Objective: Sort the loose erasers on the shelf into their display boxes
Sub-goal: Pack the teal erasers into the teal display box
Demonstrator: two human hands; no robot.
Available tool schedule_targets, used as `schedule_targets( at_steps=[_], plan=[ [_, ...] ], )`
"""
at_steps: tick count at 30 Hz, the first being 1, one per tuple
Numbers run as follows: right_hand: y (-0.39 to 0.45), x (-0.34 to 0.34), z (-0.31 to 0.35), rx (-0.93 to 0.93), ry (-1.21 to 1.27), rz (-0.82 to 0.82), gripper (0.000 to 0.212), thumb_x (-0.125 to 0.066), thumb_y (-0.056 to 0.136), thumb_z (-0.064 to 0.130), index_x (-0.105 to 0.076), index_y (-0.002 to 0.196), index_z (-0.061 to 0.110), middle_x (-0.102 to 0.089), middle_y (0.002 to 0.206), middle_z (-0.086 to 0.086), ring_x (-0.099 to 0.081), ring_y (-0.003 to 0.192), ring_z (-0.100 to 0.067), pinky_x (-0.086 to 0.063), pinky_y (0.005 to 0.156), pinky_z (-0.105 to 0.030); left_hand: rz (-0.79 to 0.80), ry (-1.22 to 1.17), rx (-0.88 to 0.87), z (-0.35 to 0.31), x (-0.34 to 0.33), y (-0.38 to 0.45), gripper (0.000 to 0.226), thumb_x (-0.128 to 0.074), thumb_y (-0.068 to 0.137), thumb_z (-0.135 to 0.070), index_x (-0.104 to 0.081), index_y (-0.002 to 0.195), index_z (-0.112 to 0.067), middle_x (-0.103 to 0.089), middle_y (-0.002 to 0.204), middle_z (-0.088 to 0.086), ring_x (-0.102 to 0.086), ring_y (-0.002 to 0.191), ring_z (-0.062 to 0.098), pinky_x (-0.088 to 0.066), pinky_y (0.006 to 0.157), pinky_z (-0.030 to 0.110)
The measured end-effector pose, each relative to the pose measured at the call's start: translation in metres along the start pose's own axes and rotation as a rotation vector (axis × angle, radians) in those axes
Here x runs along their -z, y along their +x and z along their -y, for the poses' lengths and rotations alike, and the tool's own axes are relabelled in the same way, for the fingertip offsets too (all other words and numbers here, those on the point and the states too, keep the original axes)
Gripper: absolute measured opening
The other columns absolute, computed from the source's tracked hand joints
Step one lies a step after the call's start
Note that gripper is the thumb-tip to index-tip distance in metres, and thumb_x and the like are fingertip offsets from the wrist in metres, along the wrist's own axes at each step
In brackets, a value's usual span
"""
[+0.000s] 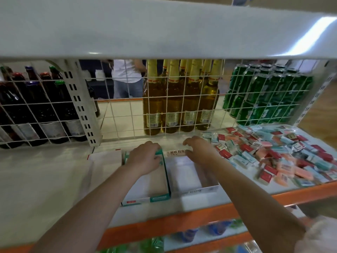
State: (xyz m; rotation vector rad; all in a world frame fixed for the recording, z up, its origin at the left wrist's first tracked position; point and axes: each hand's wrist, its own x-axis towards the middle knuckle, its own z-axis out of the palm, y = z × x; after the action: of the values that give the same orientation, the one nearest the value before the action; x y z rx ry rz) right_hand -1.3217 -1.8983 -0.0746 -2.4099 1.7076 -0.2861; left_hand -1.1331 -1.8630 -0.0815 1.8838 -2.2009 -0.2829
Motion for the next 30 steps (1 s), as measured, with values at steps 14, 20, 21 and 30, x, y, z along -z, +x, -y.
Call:
schedule_targets(
  at_steps=[14, 20, 21, 30],
  plan=[
    [-0.058, 0.022, -0.126, -0.217, -0.087, 0.098, 0.03, -0.054, 0.092, 0.03, -0.063, 0.112, 0.01, -0.062, 0.113, -0.009, -0.058, 0.104, -0.026, -0.047, 0.083, -0.031, 0.036, -0.021, -0.091, -0.134, -0.038, 0.023, 0.035, -0.047, 0.093, -0.024, -0.053, 0.127, -0.015, -0.052, 0.121, 0.004, -0.052, 0.108, 0.021, -0.044, 0.087, 0.032],
    [-0.062, 0.007, -0.138, -0.214, -0.032, 0.128, 0.029, -0.055, 0.089, 0.033, -0.066, 0.101, 0.009, -0.063, 0.104, -0.009, -0.06, 0.094, -0.024, -0.045, 0.074, -0.028, 0.005, 0.018, -0.037, -0.156, -0.057, 0.027, 0.041, -0.051, 0.091, -0.025, -0.051, 0.131, -0.015, -0.05, 0.13, 0.004, -0.05, 0.114, 0.021, -0.04, 0.095, 0.031],
    [-0.061, 0.006, -0.139, -0.212, -0.014, 0.121, 0.026, -0.056, 0.088, 0.031, -0.066, 0.1, 0.009, -0.062, 0.103, -0.009, -0.059, 0.093, -0.024, -0.043, 0.072, -0.025, 0.01, 0.032, -0.031, -0.156, -0.061, 0.028, 0.043, -0.051, 0.092, -0.026, -0.049, 0.133, -0.015, -0.049, 0.133, 0.004, -0.048, 0.117, 0.022, -0.038, 0.098, 0.03],
    [-0.062, 0.02, -0.156, -0.212, 0.197, 0.015, 0.016, -0.057, 0.085, 0.01, -0.049, 0.099, 0.012, -0.055, 0.087, -0.004, -0.053, 0.08, -0.022, -0.042, 0.064, -0.028, 0.057, 0.181, -0.034, -0.157, -0.076, 0.046, 0.039, -0.053, 0.089, -0.037, -0.057, 0.12, -0.014, -0.056, 0.124, 0.006, -0.049, 0.116, 0.023, -0.036, 0.099, 0.031]
  ],
)
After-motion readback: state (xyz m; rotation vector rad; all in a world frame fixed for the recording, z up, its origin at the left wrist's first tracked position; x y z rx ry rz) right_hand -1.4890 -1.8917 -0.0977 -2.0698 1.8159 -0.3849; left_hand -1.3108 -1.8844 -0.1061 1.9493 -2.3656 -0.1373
